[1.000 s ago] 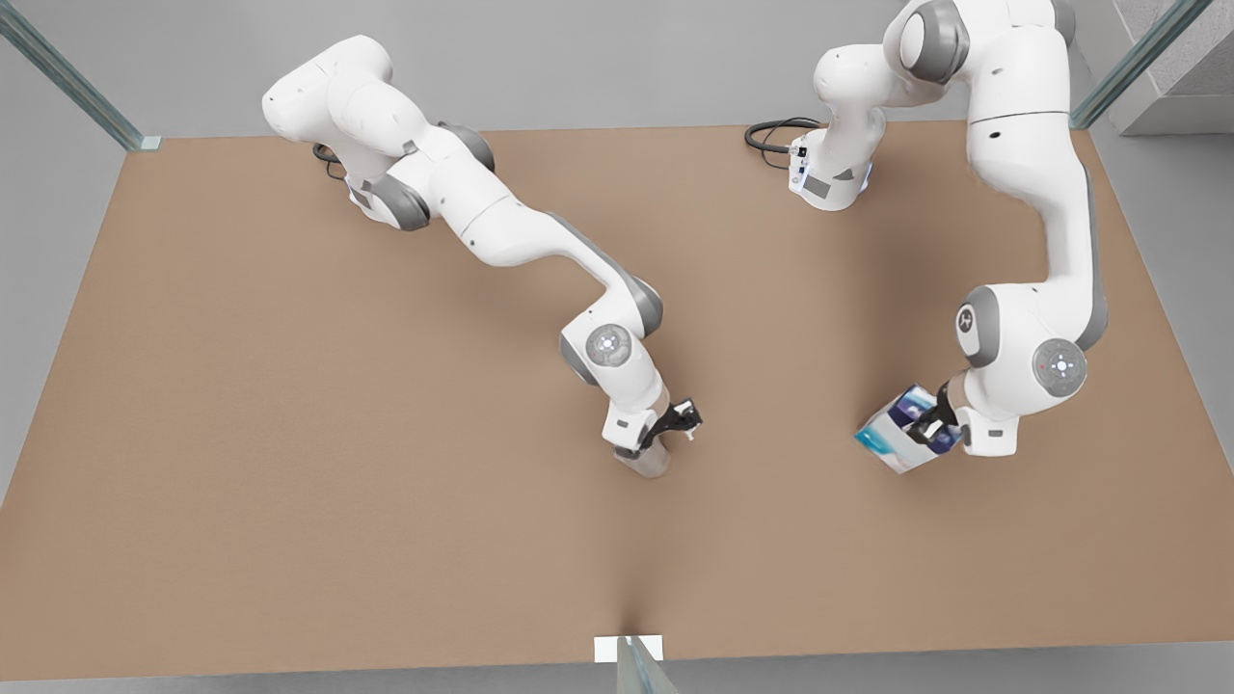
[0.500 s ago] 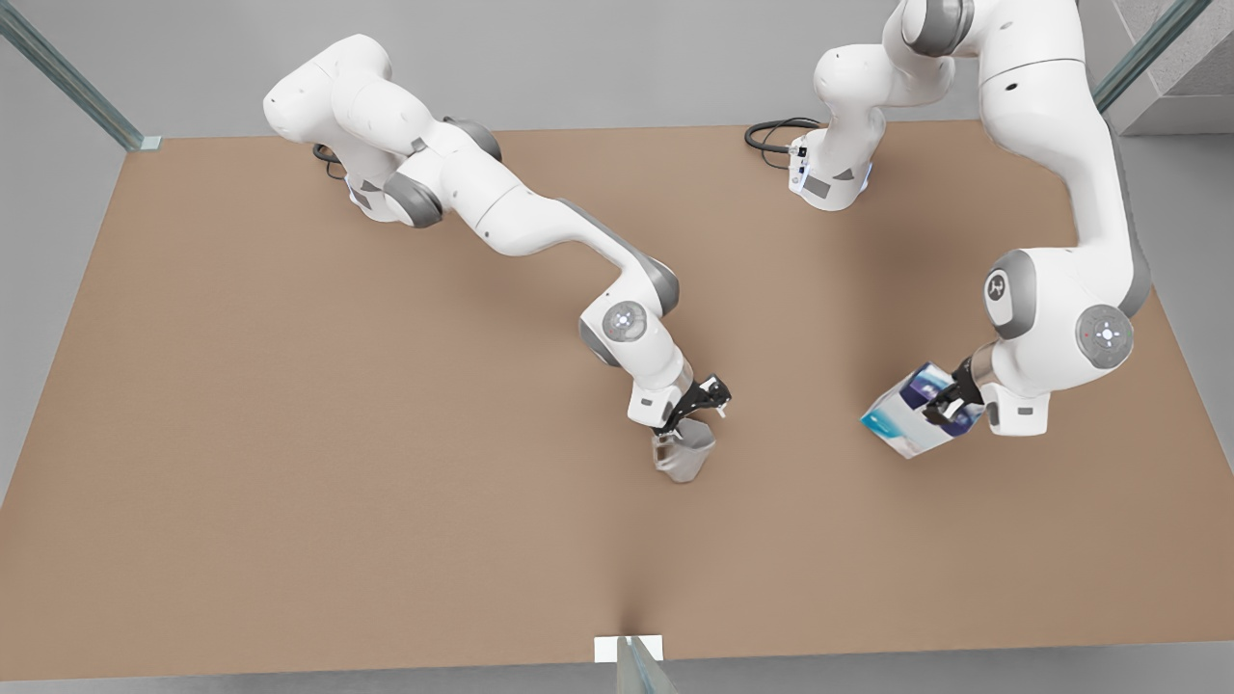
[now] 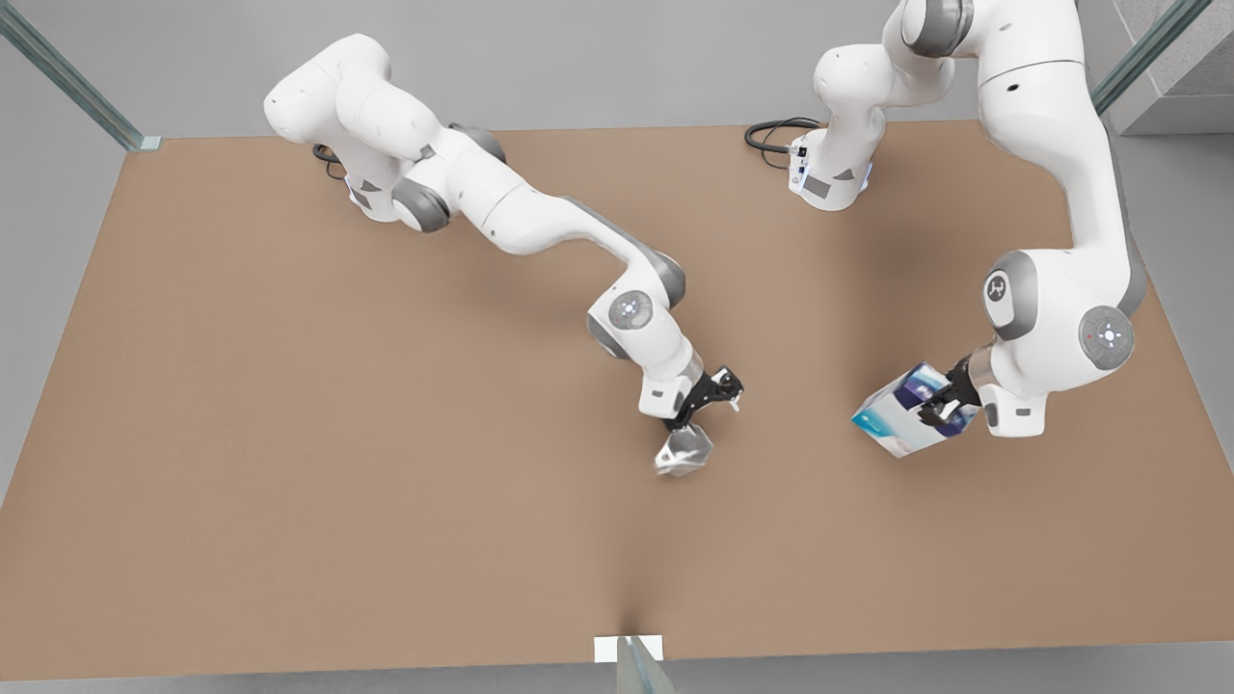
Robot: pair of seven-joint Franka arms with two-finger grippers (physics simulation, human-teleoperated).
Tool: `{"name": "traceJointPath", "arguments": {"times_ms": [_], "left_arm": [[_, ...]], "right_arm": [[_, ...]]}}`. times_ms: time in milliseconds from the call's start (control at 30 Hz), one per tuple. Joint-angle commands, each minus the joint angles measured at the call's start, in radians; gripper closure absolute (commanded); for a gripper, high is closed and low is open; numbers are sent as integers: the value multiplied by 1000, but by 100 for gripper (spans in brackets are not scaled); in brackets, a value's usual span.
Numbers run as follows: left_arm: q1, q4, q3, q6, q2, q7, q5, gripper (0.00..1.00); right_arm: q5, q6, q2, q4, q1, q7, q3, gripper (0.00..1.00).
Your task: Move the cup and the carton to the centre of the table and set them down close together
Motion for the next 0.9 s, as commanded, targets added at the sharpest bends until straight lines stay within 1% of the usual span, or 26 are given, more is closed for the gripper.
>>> {"name": "traceJointPath", "arguments": {"times_ms": [0,167,200,233,300,333,367,400,433,467,500,533,567,600,633,667,700,767,867], "left_arm": [[1,0,0,-3,0,-3,20,51],[0,2,-2,-15,-12,-9,17,51],[0,2,-2,-29,-28,-9,5,51],[-7,2,-5,-43,-35,-20,5,51],[-7,2,-6,-49,-40,-24,3,51],[-23,0,-11,-75,-65,-29,-4,51],[-102,0,-45,-96,-74,-157,-5,51],[-154,2,-86,-95,-74,-286,0,51],[-232,2,-88,-84,-74,-395,-9,49],[-292,25,-114,-78,-63,-487,-6,49],[-347,29,-126,-77,-57,-555,-1,49],[-369,25,-128,-60,-49,-570,-4,49],[-411,6,-135,0,-48,-581,-11,49],[-439,3,-152,15,-19,-581,-9,49],[-484,0,-157,60,9,-581,-9,48],[-494,-8,-157,110,23,-581,-12,46],[-502,-44,-157,147,35,-575,-9,46],[-513,-58,-157,169,54,-580,-6,46],[-514,-69,-157,167,67,-578,-4,46]], "right_arm": [[0,0,0,0,0,0,0,0],[0,-5,-3,0,-15,0,-6,0],[0,-15,-40,-11,-34,3,-25,0],[0,-18,-109,-81,-52,5,-29,0],[-3,-29,-276,-284,-58,64,-28,0],[-3,-29,-373,-423,-80,64,-26,0],[-5,-48,-468,-555,-126,64,-25,0],[-8,-113,-547,-643,-186,57,-18,0],[-11,-196,-636,-736,-251,52,-11,0],[-28,-210,-741,-871,-333,28,9,0],[-46,-271,-847,-963,-434,-57,23,0],[-57,-435,-929,-977,-526,-123,25,0],[-78,-596,-1011,-976,-613,-195,29,0],[-107,-704,-1072,-977,-724,-259,83,0],[-113,-807,-1112,-977,-805,-316,101,0],[-115,-862,-1144,-977,-867,-334,136,0],[-130,-888,-1172,-1000,-905,-345,144,0],[-132,-839,-1241,-1094,-916,-364,137,0],[-170,-770,-1242,-1108,-923,-348,144,0]]}}
